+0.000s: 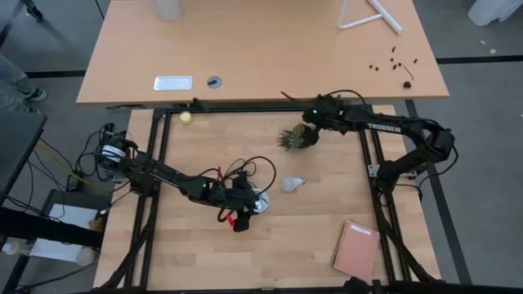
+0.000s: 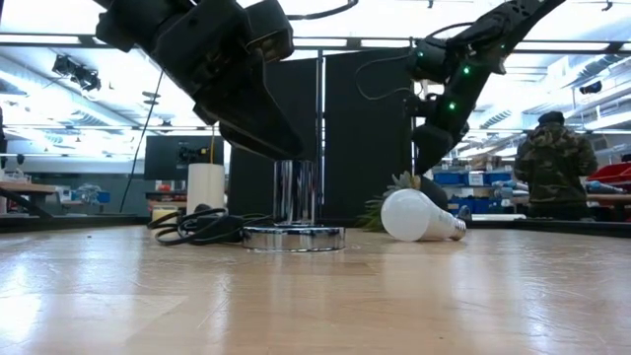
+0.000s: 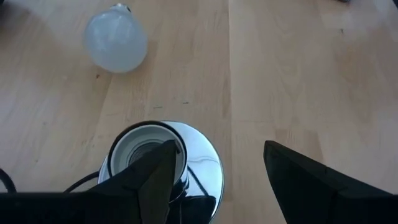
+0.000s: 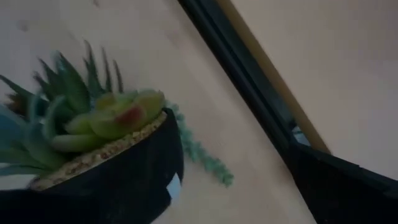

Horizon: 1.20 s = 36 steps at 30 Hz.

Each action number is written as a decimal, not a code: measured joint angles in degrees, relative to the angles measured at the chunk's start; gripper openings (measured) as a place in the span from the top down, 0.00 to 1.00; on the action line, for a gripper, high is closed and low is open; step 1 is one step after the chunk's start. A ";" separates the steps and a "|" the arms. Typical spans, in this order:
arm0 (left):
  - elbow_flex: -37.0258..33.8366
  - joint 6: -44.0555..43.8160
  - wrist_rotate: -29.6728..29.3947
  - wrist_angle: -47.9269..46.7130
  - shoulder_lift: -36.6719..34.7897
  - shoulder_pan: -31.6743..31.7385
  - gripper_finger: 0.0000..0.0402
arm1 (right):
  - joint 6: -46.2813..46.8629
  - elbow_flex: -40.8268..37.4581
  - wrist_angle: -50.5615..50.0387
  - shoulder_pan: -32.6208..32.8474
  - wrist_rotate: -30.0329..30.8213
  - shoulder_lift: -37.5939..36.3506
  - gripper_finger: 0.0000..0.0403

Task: Screw lightbulb
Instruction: Adjust the potted flower

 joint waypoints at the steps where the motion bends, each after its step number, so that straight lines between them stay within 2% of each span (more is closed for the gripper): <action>1: 0.02 0.00 -0.02 -0.26 -0.02 0.00 0.38 | 0.11 -0.48 0.06 -0.12 0.39 -0.12 0.07; 15: 0.09 -0.12 0.01 -0.86 -0.04 -0.02 0.38 | 4.08 -2.61 -14.97 -0.03 7.69 -0.62 0.07; 18: 0.09 -0.24 0.01 -0.93 -0.04 -0.04 0.38 | 6.64 -2.44 -14.92 0.90 6.42 -2.68 0.07; 22: 0.09 0.21 0.02 -0.90 -0.04 -0.04 0.38 | 7.36 -2.38 -9.95 4.90 -0.06 -4.94 0.07; 30: 0.07 -0.13 0.06 -0.58 -0.04 0.09 0.38 | -3.72 -2.42 4.19 13.19 -0.18 -4.49 0.07; 36: 0.07 -1.09 0.06 -0.46 -0.04 0.09 0.38 | -12.31 -2.48 8.81 12.84 -1.00 -3.82 0.07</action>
